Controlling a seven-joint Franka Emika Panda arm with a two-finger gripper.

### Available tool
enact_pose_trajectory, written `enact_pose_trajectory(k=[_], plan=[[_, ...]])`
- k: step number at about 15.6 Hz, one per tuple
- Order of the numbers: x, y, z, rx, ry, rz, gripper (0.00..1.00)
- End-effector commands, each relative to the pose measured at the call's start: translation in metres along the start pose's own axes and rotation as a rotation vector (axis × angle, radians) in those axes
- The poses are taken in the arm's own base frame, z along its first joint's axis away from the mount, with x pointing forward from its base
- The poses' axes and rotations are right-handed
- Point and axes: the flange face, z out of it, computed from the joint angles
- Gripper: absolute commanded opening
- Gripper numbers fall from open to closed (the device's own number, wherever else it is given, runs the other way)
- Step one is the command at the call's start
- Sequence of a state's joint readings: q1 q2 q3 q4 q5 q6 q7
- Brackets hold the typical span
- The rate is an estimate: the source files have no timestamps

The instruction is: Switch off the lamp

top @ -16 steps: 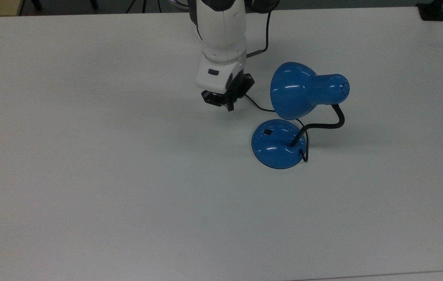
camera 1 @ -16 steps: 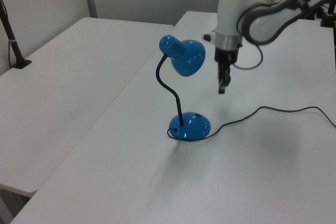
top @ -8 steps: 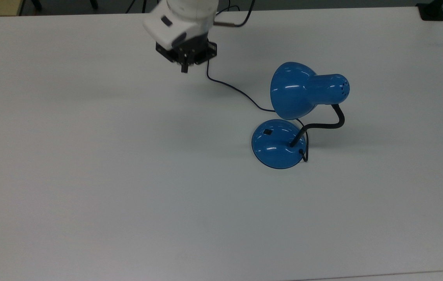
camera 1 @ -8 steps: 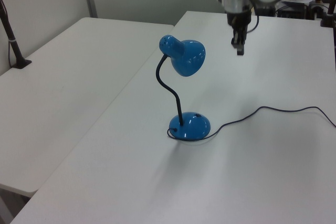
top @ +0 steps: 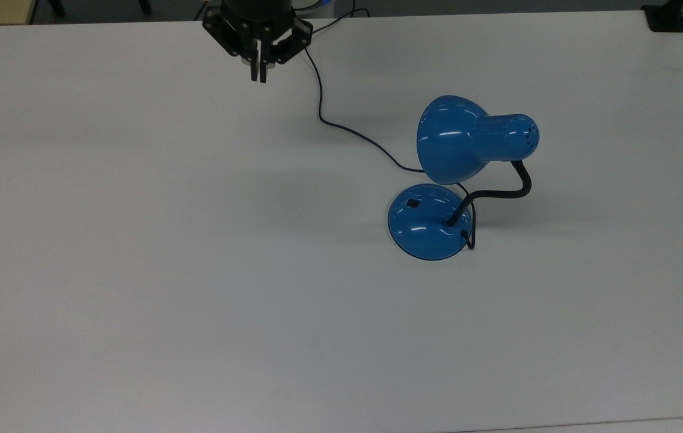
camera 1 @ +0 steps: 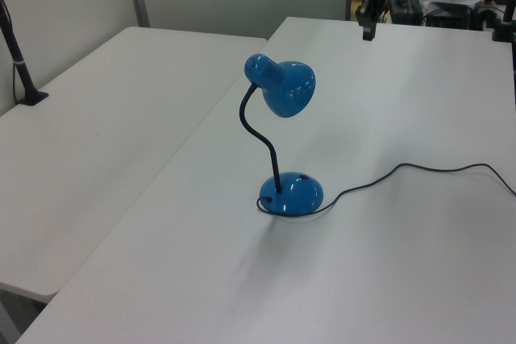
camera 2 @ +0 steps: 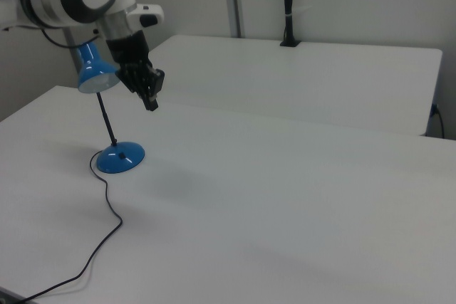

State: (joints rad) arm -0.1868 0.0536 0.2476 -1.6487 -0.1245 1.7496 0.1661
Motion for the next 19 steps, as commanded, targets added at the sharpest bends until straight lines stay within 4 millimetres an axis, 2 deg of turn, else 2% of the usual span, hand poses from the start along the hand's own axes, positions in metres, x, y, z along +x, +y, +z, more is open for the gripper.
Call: enact_pose_trajectory(k=[1, 2, 3, 4, 6, 8, 19], plan=[[-0.0066, 0.0091, -0.0326, 0.050, -0.035, 0.036, 0.21], [-0.0074, 0.0099, -0.0351, 0.070, -0.043, 0.027, 0.22], [-0.0085, 0.0090, -0.0357, 0.081, -0.046, -0.003, 0.31], [-0.0095, 0.0090, -0.0349, 0.081, -0.054, -0.037, 0.43], [-0.0103, 0.0091, -0.0343, 0.081, -0.060, -0.076, 0.81], [-0.0122, 0.0075, -0.0366, 0.071, -0.056, -0.075, 1.00], [-0.0135, 0.0084, -0.0408, 0.064, -0.048, -0.071, 1.00]])
